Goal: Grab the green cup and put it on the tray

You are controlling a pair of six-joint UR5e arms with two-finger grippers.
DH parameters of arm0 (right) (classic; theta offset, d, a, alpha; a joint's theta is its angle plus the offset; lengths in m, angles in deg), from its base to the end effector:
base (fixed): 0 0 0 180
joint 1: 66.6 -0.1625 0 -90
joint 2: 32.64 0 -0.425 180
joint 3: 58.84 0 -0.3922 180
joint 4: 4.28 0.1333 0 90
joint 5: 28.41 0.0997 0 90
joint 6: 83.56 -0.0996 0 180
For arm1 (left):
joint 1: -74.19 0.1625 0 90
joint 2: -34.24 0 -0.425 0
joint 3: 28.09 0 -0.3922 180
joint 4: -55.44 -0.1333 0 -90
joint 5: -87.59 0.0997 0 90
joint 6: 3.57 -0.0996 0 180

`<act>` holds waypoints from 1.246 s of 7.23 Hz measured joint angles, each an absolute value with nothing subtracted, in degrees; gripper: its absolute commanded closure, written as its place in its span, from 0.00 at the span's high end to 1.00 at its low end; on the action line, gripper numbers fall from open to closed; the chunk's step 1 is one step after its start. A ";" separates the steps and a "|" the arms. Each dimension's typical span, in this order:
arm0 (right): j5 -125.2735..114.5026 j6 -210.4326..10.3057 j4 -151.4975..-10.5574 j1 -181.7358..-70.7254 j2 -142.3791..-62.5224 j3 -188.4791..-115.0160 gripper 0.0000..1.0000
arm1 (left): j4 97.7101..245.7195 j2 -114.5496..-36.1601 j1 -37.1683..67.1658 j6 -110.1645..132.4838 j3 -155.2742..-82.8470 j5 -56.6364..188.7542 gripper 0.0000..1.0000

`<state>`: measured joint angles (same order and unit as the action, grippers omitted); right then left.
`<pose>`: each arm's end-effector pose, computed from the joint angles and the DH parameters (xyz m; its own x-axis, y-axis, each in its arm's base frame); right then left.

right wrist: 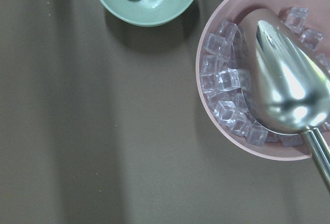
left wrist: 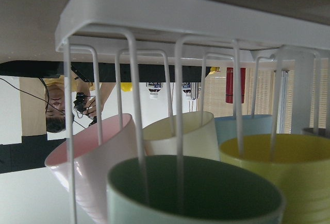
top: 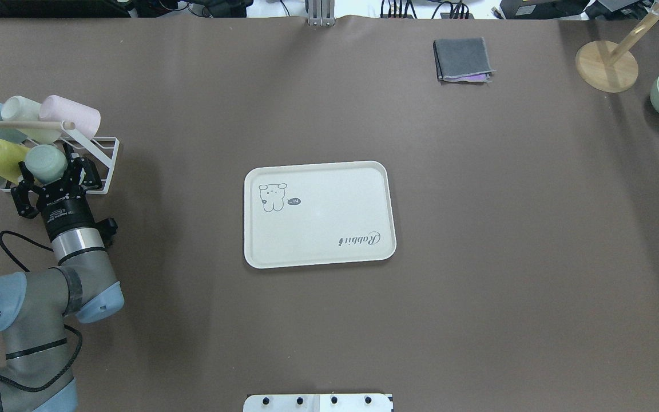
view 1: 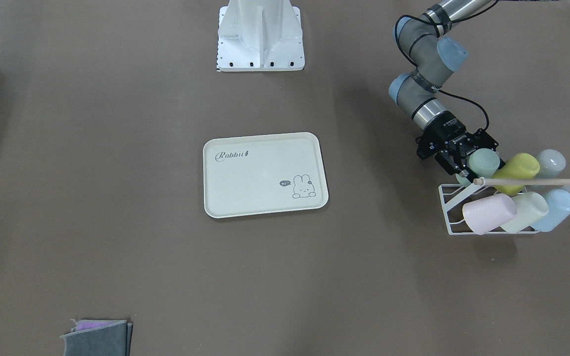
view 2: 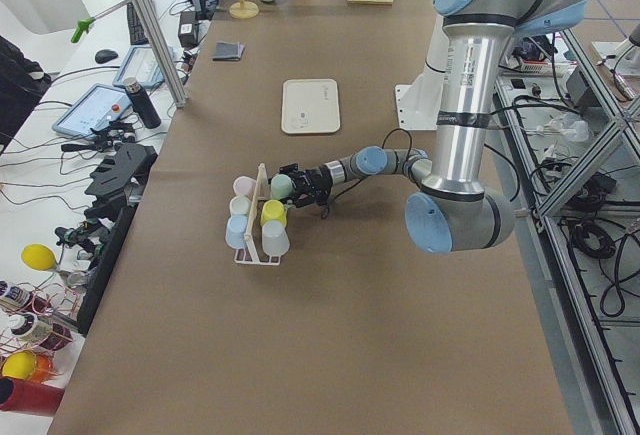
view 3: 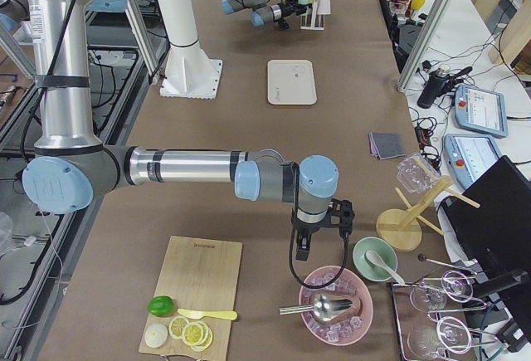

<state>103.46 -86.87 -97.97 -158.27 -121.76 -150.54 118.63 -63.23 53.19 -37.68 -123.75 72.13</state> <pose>0.0813 -0.4944 0.6459 0.7410 0.0923 0.6651 -0.0720 0.9957 -0.0579 0.4106 -0.4032 0.5442 -0.6058 0.4689 0.6427 -0.6853 0.1029 -0.7210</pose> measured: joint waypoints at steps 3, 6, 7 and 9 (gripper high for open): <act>103.30 -86.85 -97.95 -158.19 -121.71 -150.51 1.00 | 118.69 -63.26 52.99 -37.67 -123.66 72.20 0.14; 103.33 -86.85 -97.89 -158.21 -121.68 -150.51 1.00 | 119.09 -63.24 52.57 -37.73 -124.21 72.21 0.13; 103.36 -86.84 -97.89 -158.20 -121.68 -150.51 1.00 | 119.34 -63.21 52.53 -37.75 -124.66 72.21 0.13; 103.42 -86.82 -97.84 -158.23 -121.65 -150.56 1.00 | 119.43 -62.98 52.46 -37.86 -125.87 72.21 0.13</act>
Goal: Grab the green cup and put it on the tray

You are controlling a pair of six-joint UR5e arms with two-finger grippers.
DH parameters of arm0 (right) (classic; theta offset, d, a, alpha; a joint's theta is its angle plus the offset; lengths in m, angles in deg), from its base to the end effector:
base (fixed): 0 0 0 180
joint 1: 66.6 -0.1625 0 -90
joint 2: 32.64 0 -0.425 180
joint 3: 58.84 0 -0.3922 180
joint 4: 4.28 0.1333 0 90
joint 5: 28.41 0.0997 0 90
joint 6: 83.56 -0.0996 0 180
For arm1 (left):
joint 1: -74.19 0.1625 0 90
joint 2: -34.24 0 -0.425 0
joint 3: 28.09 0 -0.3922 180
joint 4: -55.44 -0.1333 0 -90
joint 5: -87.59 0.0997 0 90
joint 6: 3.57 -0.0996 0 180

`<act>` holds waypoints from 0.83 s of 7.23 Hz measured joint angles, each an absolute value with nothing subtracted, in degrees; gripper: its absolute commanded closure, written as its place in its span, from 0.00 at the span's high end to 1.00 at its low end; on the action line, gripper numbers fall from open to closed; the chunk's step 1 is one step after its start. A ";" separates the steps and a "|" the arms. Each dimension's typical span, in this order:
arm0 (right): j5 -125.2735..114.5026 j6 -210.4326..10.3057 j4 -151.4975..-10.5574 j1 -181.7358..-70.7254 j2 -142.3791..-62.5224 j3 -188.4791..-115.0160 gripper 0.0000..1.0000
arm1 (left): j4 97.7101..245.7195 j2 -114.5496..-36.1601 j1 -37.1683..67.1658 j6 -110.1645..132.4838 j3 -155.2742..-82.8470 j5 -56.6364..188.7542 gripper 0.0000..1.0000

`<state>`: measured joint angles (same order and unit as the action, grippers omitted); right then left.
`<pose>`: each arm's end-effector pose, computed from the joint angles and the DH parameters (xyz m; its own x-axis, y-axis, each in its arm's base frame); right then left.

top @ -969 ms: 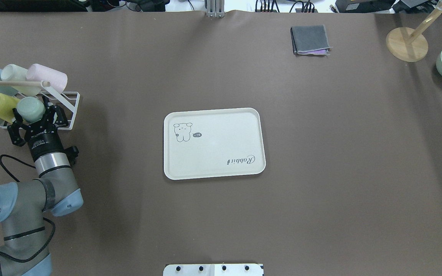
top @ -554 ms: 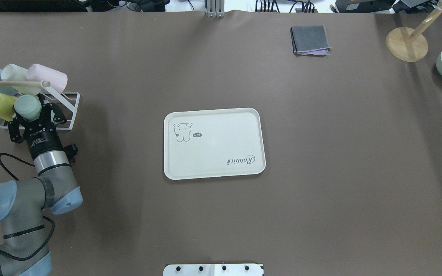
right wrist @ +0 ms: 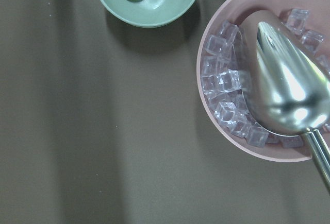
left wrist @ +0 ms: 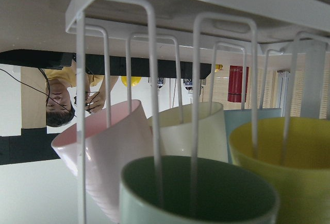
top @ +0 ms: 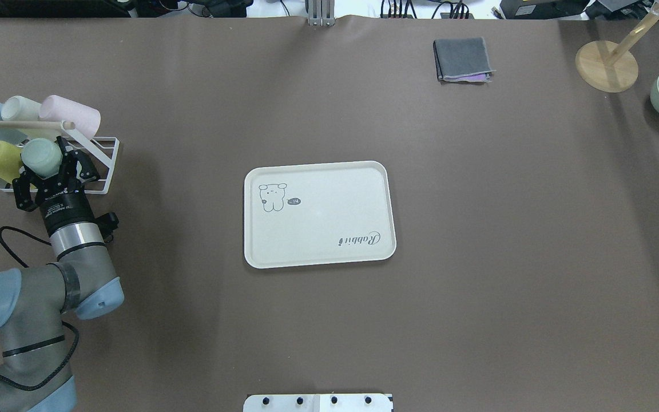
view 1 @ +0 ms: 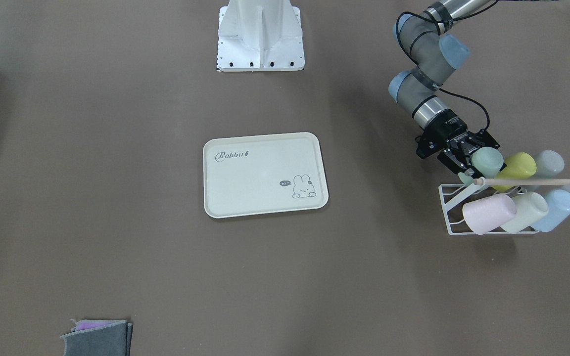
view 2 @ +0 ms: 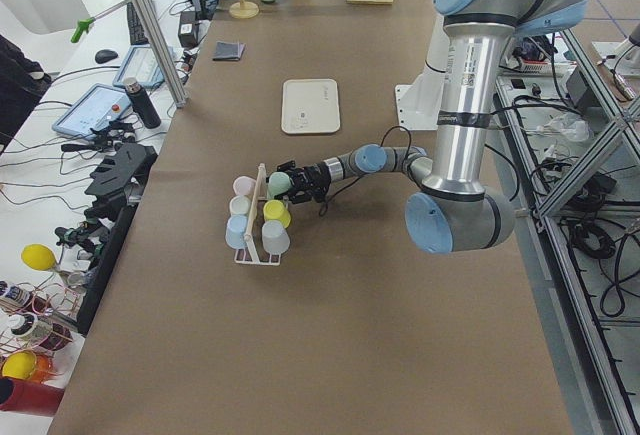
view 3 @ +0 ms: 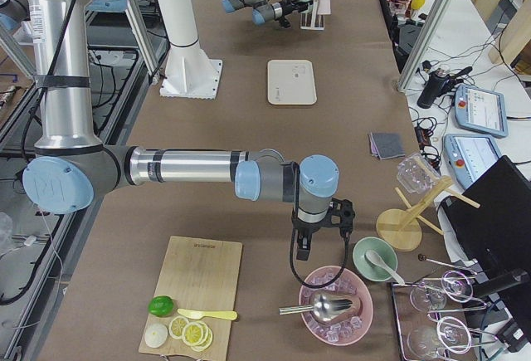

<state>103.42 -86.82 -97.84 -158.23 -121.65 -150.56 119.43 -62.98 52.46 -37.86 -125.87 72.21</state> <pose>0.0810 -0.4956 0.6446 0.7417 0.0879 0.6649 -0.0707 0.9961 -0.0527 0.4029 -0.4074 0.5276 -0.5739 0.4646 0.6744 -0.7123 0.1230 -0.6910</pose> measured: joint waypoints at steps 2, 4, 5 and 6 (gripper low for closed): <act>103.43 -86.82 -97.73 -158.22 -121.65 -150.59 1.00 | 119.42 -62.64 52.42 -38.02 -126.61 72.17 0.13; 103.43 -86.81 -97.69 -158.19 -121.67 -150.60 1.00 | 119.42 -61.61 52.40 -38.42 -128.10 71.98 0.13; 103.41 -86.81 -97.63 -158.20 -121.67 -150.60 1.00 | 119.44 -61.23 52.40 -38.75 -128.71 71.91 0.13; 103.35 -86.82 -97.58 -158.23 -121.68 -150.60 1.00 | 119.48 -60.86 52.40 -38.90 -129.37 71.88 0.13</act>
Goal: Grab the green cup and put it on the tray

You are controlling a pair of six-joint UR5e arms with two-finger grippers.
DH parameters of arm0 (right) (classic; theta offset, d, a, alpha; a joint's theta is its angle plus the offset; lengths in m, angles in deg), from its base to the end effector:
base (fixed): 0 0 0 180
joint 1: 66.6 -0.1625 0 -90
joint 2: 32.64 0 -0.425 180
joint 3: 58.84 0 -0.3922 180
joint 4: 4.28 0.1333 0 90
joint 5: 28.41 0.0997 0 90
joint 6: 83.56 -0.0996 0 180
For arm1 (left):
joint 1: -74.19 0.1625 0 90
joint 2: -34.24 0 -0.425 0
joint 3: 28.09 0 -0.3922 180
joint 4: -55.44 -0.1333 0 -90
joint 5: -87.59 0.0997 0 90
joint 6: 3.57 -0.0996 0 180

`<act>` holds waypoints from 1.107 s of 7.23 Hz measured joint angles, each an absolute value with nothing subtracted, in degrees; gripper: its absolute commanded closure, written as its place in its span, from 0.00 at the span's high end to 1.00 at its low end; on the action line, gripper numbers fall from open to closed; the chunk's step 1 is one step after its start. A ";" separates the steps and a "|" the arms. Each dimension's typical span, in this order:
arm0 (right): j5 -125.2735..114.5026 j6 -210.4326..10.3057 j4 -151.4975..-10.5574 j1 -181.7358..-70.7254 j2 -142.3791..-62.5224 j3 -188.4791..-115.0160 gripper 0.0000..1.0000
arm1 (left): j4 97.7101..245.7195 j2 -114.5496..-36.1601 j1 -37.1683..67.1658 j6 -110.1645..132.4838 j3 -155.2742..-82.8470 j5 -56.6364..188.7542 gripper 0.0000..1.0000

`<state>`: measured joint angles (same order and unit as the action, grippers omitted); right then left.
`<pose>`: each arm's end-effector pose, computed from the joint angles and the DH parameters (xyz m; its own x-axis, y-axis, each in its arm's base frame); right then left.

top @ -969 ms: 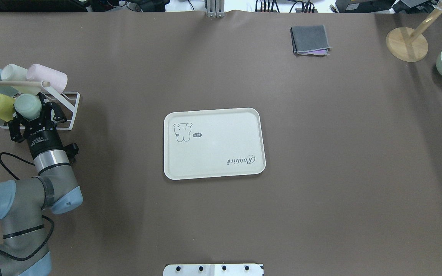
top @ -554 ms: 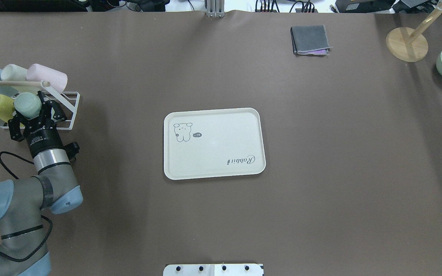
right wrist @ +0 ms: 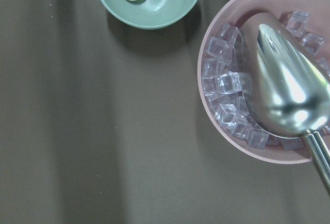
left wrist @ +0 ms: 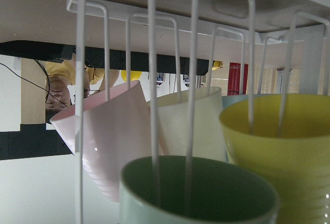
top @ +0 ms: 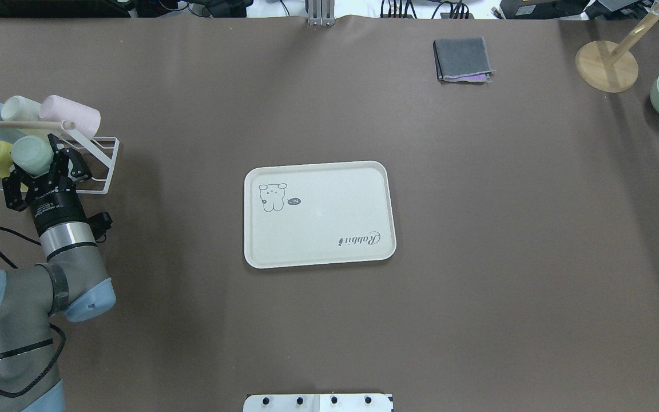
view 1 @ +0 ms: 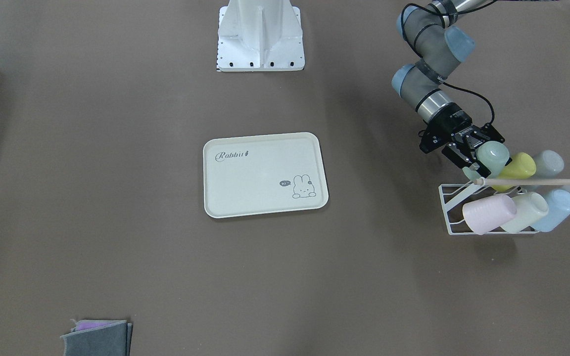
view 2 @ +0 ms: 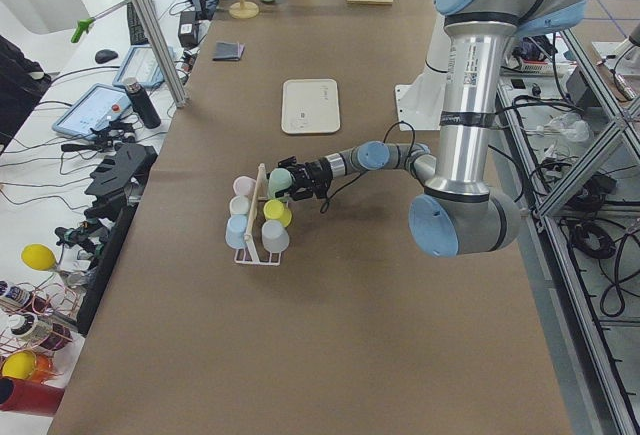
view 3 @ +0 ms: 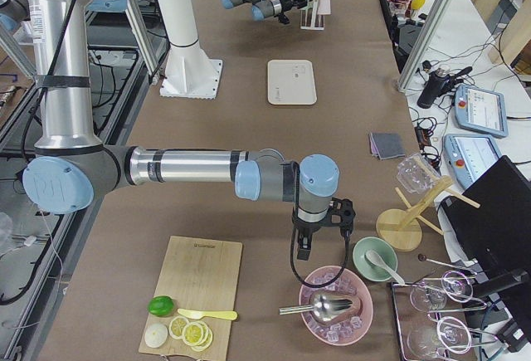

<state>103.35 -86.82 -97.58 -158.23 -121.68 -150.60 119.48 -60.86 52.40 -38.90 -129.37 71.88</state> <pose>0.0811 -0.4957 0.6441 0.7426 0.0848 0.6643 -0.0708 0.9963 -0.0480 0.3865 -0.4013 0.5184 -0.5688 0.4653 0.6782 -0.7191 0.1188 -0.6847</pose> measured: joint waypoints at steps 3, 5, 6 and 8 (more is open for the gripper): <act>103.16 -86.81 -97.53 -158.20 -121.68 -150.58 1.00 | 119.98 -58.30 52.40 -39.61 -133.48 71.97 0.13; 103.03 -86.81 -97.53 -158.20 -121.68 -150.54 1.00 | 121.59 -56.00 52.40 -39.71 -136.56 72.05 0.13; 102.98 -86.82 -97.53 -158.23 -121.67 -150.54 1.00 | 122.38 -54.83 52.39 -39.73 -138.48 72.07 0.13; 102.86 -86.82 -97.51 -158.22 -121.67 -150.57 1.00 | 126.21 -52.03 52.41 -39.76 -143.11 72.00 0.11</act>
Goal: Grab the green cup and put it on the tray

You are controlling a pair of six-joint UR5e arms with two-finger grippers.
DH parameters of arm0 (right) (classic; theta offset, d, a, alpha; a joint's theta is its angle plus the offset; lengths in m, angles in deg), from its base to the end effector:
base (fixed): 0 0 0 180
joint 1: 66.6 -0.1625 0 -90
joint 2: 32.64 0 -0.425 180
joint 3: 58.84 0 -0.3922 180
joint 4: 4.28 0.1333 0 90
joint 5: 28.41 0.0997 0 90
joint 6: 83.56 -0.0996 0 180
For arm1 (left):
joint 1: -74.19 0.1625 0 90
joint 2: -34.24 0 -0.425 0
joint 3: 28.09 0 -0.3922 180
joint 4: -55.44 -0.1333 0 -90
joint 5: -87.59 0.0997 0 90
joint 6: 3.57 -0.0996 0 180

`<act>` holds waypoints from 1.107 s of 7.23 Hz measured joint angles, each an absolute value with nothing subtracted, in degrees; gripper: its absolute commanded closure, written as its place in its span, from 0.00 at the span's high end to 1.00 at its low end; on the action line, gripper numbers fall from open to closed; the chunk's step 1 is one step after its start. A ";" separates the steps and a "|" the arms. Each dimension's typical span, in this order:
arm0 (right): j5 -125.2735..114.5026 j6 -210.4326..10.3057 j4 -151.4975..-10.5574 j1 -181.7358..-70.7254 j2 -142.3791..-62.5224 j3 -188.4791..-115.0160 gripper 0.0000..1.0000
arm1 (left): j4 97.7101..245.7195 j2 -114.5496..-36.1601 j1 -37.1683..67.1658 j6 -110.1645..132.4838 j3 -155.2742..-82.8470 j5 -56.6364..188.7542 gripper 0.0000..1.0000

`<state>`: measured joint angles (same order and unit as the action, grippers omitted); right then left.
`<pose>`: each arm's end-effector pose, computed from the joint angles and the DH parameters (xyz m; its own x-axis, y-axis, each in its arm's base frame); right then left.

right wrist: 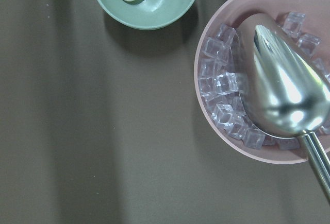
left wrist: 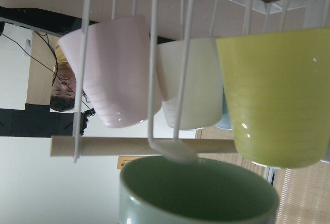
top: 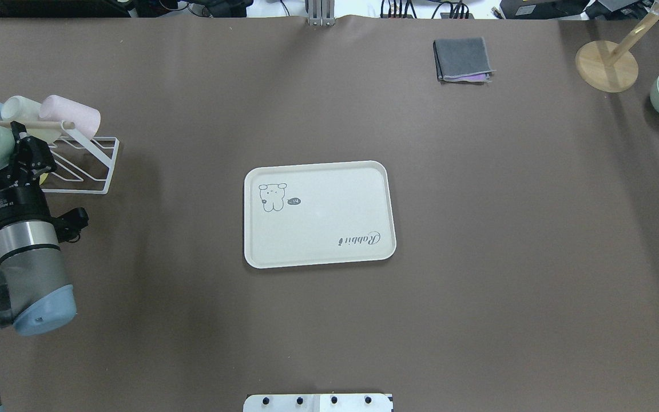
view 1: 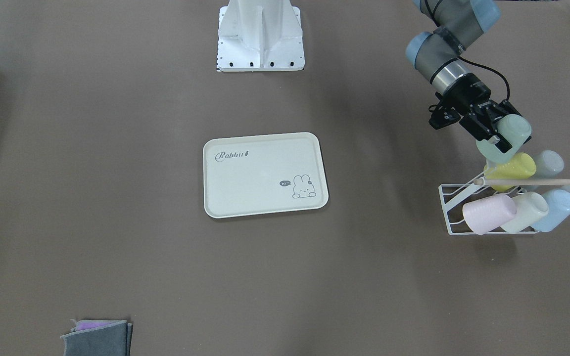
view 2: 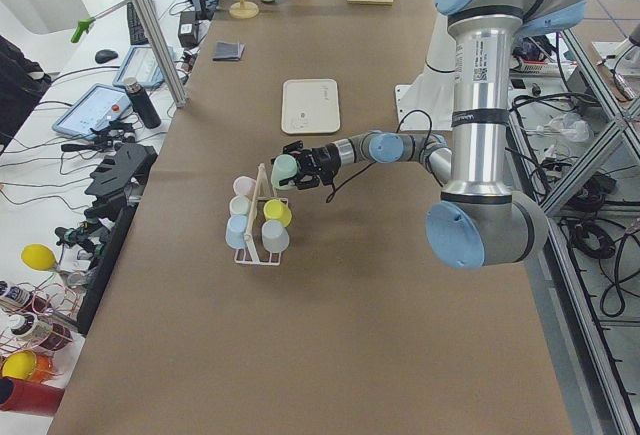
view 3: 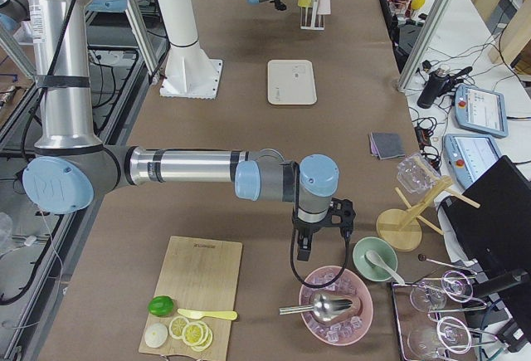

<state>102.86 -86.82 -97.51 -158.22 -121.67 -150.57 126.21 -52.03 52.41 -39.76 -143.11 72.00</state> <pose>0.0817 -0.4959 0.6447 0.7483 0.0841 0.6580 -0.0709 0.9964 -0.0467 0.3220 -0.3755 0.4674 -0.4415 0.4100 0.7981 -0.8268 0.1595 -0.5394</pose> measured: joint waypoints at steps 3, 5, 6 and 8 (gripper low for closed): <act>102.76 -86.81 -97.45 -158.19 -121.73 -150.52 1.00 | 138.03 -47.43 52.45 -39.88 -149.85 68.86 0.05; 102.73 -86.75 -97.44 -158.18 -121.76 -150.51 1.00 | 149.64 -45.64 52.46 -39.89 -153.01 62.58 0.00; 102.73 -86.74 -97.45 -158.18 -121.76 -150.51 1.00 | 156.55 -45.41 52.44 -39.84 -153.56 58.60 0.00; 102.73 -86.73 -97.45 -158.18 -121.76 -150.48 1.00 | 169.73 -45.43 52.40 -38.72 -153.76 51.47 0.00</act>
<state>102.73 -86.73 -97.45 -158.18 -121.76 -150.48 169.73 -45.43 52.40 -38.72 -153.76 51.47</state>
